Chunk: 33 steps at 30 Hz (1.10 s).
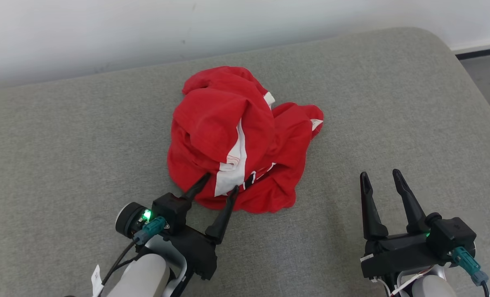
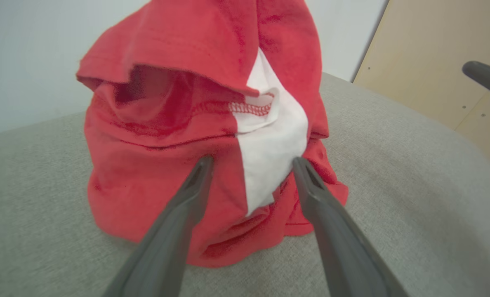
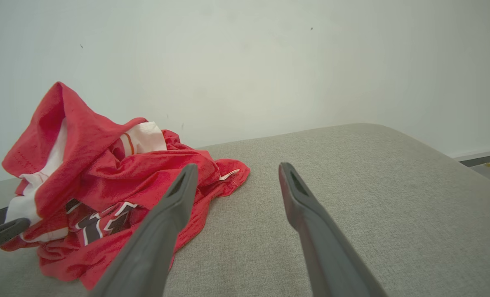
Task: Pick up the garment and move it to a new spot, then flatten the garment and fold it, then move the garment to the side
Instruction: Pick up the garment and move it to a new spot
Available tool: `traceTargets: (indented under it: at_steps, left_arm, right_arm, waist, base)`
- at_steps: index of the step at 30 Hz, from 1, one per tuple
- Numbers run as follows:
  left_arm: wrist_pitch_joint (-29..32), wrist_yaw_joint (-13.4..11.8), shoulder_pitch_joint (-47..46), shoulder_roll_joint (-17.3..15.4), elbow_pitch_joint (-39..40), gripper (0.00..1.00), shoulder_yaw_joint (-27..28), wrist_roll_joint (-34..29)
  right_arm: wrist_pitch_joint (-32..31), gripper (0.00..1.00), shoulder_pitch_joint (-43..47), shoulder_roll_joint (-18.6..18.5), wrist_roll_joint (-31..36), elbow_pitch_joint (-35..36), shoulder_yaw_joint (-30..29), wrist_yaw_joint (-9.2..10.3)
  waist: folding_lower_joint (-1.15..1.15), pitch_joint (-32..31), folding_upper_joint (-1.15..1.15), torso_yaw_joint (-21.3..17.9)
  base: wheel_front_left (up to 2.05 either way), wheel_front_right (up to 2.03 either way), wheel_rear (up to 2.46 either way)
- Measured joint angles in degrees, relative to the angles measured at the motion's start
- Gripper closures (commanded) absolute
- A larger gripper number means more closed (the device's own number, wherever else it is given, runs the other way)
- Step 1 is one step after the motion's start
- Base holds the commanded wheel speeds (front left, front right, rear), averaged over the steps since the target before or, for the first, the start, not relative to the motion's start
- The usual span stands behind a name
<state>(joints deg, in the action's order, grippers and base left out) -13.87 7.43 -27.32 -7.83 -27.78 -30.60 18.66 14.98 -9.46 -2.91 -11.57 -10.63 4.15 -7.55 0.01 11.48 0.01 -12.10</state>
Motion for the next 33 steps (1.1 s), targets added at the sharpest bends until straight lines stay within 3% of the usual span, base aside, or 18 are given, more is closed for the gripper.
traceTargets:
  at_steps: [1, 2, 3, 4, 13, 26, 33]
  left_arm:
    - [-0.18, 0.07, -0.41, -0.01, -0.79, 0.0, -0.08, 0.4]
    - [-0.3, 0.07, -0.82, -0.01, -1.36, 0.51, -0.07, 0.96]
    - [-0.35, 0.07, -1.21, -0.03, -1.94, 0.8, -0.07, 1.16]
    - [-0.54, 0.07, -1.63, -0.09, -2.36, 1.0, -0.08, 1.21]
    - [-1.09, 0.07, -6.0, -0.19, 1.45, 1.0, -1.82, 2.11]
    - [0.85, 0.09, -31.21, -3.19, 8.12, 1.0, -4.09, 3.15]
    - [1.44, 0.09, -38.24, -5.76, 9.84, 1.0, -3.2, 4.22]
  right_arm:
    - [0.01, 0.0, 0.0, 0.01, -0.02, 0.1, 0.01, 0.0]
    - [0.0, 0.0, 0.01, 0.01, -0.04, 0.18, -0.01, 0.0]
    - [0.0, 0.0, 0.01, 0.01, -0.12, 0.34, -0.05, 0.0]
    - [0.01, 0.0, 0.01, 0.01, -0.22, 0.47, -0.18, 0.0]
    - [0.01, 0.0, 0.22, 0.02, -0.44, 0.52, -0.36, 0.0]
    - [0.02, 0.0, 0.54, 0.01, -2.05, -0.25, 0.55, 0.0]
    - [0.02, 0.0, 1.25, 0.01, -2.46, -0.3, 0.2, 0.0]
  waist:
    - [0.0, 0.29, 0.0, -0.36]
    - [0.0, 0.57, 0.0, -0.67]
    - [0.0, 0.79, 0.0, -0.94]
    - [0.0, 0.99, 0.0, -1.15]
    - [-0.01, 0.08, 0.0, 0.33]
    - [-0.01, -1.88, 0.0, 0.7]
    - [-0.01, -2.06, 0.0, 0.37]
  base:
    - [0.0, 0.0, 0.0]
    - [0.0, 0.0, 0.0]
    - [0.0, 0.0, 0.0]
    - [0.0, 0.0, 0.0]
    - [0.0, 0.0, 0.0]
    - [0.0, 0.0, 0.0]
    - [0.0, 0.0, 0.0]
